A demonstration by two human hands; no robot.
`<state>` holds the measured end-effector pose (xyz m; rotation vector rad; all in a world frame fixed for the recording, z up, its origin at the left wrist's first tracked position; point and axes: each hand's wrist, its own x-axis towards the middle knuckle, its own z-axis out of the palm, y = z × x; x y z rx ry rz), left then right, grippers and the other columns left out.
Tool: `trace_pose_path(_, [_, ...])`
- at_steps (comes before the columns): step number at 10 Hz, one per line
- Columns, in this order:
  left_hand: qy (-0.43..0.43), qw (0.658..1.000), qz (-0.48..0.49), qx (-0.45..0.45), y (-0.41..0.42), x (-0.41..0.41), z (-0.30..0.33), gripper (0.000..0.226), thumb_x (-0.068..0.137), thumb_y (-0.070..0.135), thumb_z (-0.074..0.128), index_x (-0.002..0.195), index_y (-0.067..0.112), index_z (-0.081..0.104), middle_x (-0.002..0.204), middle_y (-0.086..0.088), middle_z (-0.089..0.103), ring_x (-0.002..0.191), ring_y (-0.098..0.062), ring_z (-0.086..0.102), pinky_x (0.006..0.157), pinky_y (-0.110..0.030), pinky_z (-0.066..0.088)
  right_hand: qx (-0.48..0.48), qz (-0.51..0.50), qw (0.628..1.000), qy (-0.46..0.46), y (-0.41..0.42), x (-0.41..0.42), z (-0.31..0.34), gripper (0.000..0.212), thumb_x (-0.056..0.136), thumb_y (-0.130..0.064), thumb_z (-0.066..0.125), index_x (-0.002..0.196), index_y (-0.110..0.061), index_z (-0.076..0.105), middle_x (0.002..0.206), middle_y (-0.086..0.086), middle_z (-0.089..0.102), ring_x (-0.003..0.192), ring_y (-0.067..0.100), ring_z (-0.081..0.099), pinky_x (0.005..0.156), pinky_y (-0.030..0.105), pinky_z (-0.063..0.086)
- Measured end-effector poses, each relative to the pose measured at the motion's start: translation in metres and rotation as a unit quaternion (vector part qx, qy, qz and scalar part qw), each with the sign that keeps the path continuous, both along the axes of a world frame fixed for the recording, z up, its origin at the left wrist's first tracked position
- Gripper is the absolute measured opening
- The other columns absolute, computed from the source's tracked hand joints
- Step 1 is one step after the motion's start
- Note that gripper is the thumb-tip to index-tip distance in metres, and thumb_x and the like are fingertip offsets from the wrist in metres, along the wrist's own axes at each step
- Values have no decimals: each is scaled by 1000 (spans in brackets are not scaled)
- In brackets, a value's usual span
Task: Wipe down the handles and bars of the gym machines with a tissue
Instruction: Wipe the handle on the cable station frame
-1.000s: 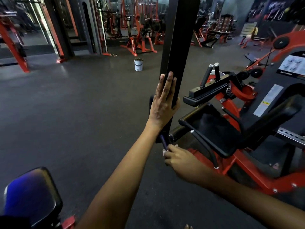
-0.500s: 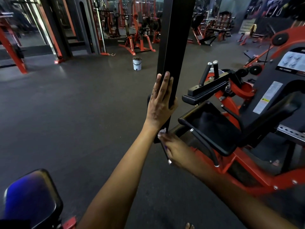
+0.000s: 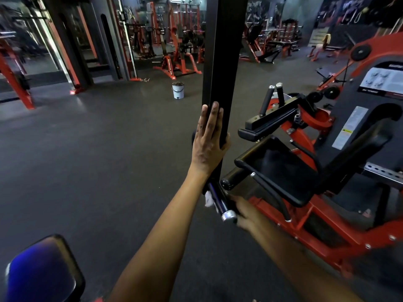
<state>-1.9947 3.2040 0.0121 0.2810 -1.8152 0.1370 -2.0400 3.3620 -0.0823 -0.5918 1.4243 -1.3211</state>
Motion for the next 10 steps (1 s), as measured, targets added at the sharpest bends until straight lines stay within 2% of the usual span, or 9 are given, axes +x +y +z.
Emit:
trace_pose_path(2, [3, 1000, 2, -1, 0, -1, -2, 93, 87, 10, 60, 154, 22, -3, 161, 12, -11, 149, -18, -3, 120, -37, 18, 48, -42, 980, 190, 11, -18, 0, 20, 92, -7, 52, 97, 10, 61, 68, 10, 56, 58, 14, 49, 49, 19, 32])
trace_pose_path(3, [7, 1000, 4, -1, 1, -1, -1, 92, 87, 9, 59, 154, 22, -3, 161, 11, -11, 149, -18, -3, 120, -36, 16, -40, -88, 949, 299, -23, -8, 26, 13, 89, -5, 58, 93, -1, 69, 68, 4, 60, 64, 9, 54, 61, 18, 41])
trace_pose_path(4, [3, 1000, 4, -1, 0, 1, -1, 92, 87, 10, 58, 154, 22, -3, 161, 12, -11, 149, -17, -4, 120, -36, 15, -98, -63, 896, 428, -14, 14, 22, 16, 86, 3, 56, 91, -2, 70, 81, 8, 66, 83, 15, 59, 77, 17, 44])
trace_pose_path(5, [0, 1000, 2, 1, -2, 4, -2, 94, 87, 10, 60, 154, 23, -4, 161, 12, -11, 149, -17, -4, 120, -36, 14, -184, -72, 760, 619, 34, 32, 8, 40, 72, 3, 38, 96, 6, 70, 104, 10, 67, 104, 12, 56, 100, 5, 31])
trace_pose_path(6, [1, 1000, -2, 4, 0, 4, -2, 93, 87, 10, 60, 154, 23, -4, 160, 13, -11, 149, -16, -5, 120, -36, 14, -204, 2, 729, 654, 41, 26, 9, 49, 66, 0, 34, 100, 5, 69, 109, 13, 67, 105, 16, 55, 103, 4, 23])
trace_pose_path(7, [-4, 1000, -5, -1, 0, 4, -2, 92, 87, 10, 58, 154, 23, -3, 160, 13, -11, 149, -16, -5, 120, -36, 15, -104, 136, 742, 648, -6, 13, 25, 41, 79, 9, 49, 119, 5, 60, 129, 20, 55, 123, 33, 47, 108, 21, 24])
trace_pose_path(8, [-1, 1000, 1, 1, 1, 6, -2, 94, 86, 10, 59, 154, 24, -4, 160, 13, -12, 149, -16, -5, 120, -37, 17, -43, 190, 711, 675, -24, 23, 31, 33, 81, 10, 54, 113, 8, 61, 124, 27, 54, 120, 41, 46, 105, 41, 33])
trace_pose_path(9, [-15, 1000, 3, 9, 3, 8, 3, 95, 86, 11, 59, 154, 25, -7, 160, 14, -14, 148, -14, -7, 120, -36, 16, -125, 298, 616, 719, 24, 17, 25, 37, 73, -4, 64, 109, 0, 63, 124, 16, 56, 127, 34, 43, 107, 42, 34])
trace_pose_path(10, [-9, 1000, -2, 1, 2, 4, -1, 96, 86, 10, 60, 154, 25, -7, 160, 14, -14, 148, -15, -6, 120, -35, 16, -154, 284, 573, 753, 22, 6, 20, 48, 73, -10, 67, 120, -9, 59, 133, 7, 51, 134, 24, 36, 111, 35, 28])
